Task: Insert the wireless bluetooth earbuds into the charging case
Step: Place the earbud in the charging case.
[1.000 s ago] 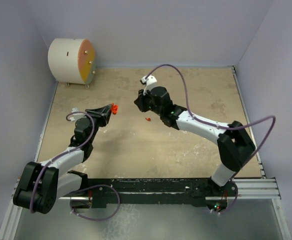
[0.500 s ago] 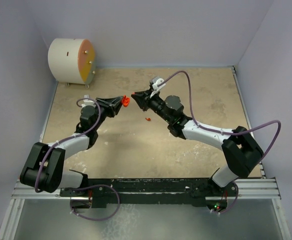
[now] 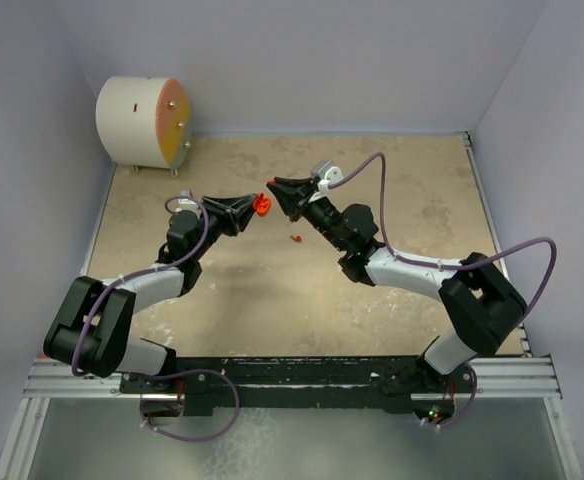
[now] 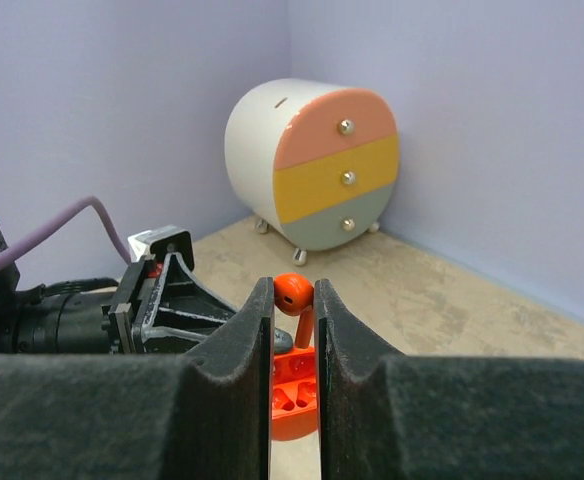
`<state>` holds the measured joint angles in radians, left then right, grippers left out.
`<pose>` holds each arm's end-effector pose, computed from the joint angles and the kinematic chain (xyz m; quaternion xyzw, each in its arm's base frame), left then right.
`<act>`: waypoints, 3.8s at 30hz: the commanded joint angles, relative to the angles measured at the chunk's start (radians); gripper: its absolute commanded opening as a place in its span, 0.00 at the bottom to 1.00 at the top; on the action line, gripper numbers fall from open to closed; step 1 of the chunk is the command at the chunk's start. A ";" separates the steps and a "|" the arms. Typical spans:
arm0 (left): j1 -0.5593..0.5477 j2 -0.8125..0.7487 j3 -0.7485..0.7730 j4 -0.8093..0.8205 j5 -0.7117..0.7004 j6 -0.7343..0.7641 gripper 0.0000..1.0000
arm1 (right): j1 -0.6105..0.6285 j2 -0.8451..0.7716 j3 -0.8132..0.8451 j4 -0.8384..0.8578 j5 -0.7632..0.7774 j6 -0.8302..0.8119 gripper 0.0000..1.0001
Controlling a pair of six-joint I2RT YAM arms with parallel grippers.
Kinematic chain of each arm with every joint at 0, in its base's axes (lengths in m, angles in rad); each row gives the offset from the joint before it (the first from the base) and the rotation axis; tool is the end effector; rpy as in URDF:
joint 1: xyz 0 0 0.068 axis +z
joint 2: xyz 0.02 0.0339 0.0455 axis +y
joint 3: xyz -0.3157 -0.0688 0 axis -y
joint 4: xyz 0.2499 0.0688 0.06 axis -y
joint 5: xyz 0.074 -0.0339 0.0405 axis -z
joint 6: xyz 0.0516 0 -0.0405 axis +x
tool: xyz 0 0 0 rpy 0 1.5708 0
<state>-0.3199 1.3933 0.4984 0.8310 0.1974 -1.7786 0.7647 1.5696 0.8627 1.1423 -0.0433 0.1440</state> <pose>0.2738 -0.1014 0.2589 -0.4334 0.5861 -0.6261 0.2769 0.2600 0.2525 0.3655 -0.1815 0.5063 0.3804 0.7523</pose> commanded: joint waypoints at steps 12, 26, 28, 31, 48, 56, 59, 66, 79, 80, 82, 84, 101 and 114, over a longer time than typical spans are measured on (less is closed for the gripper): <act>-0.008 -0.028 0.037 0.065 0.020 -0.059 0.00 | -0.011 0.069 -0.090 0.391 -0.029 -0.072 0.00; -0.021 -0.053 0.053 0.022 0.018 -0.066 0.00 | -0.011 0.119 -0.082 0.433 -0.059 -0.068 0.00; -0.026 -0.051 0.067 0.013 0.018 -0.062 0.00 | -0.010 0.120 -0.082 0.432 -0.058 -0.067 0.00; -0.039 -0.043 0.081 0.011 0.015 -0.061 0.00 | -0.010 0.121 -0.081 0.429 -0.055 -0.069 0.00; -0.061 -0.054 0.095 -0.010 0.002 -0.059 0.00 | -0.013 0.124 -0.097 0.420 -0.029 -0.084 0.00; -0.062 -0.063 0.099 -0.013 0.000 -0.061 0.00 | -0.016 0.129 -0.106 0.417 -0.024 -0.084 0.00; -0.061 -0.064 0.101 -0.013 -0.001 -0.062 0.00 | -0.017 0.132 -0.109 0.416 -0.026 -0.084 0.00; -0.061 -0.072 0.113 -0.023 -0.001 -0.061 0.00 | -0.017 0.138 -0.110 0.416 -0.027 -0.083 0.00; -0.063 -0.088 0.122 -0.043 0.001 -0.058 0.00 | -0.018 0.148 -0.107 0.419 -0.029 -0.077 0.00; -0.062 -0.089 0.123 -0.045 0.002 -0.058 0.00 | -0.018 0.150 -0.107 0.419 -0.029 -0.077 0.00; -0.062 -0.091 0.123 -0.045 0.001 -0.058 0.00 | -0.019 0.151 -0.107 0.418 -0.031 -0.077 0.00; -0.063 -0.092 0.123 -0.046 -0.001 -0.056 0.00 | -0.018 0.152 -0.107 0.417 -0.034 -0.077 0.00; -0.062 -0.069 0.147 -0.036 -0.002 -0.058 0.00 | -0.018 0.148 -0.104 0.371 -0.060 -0.055 0.00; -0.062 -0.062 0.148 -0.038 -0.006 -0.056 0.00 | -0.018 0.139 -0.101 0.347 -0.061 -0.043 0.31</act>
<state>-0.3763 1.3357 0.5987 0.7383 0.2012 -1.8233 0.7502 1.7157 0.7521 1.4830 -0.0975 0.0967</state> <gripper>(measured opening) 0.228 0.280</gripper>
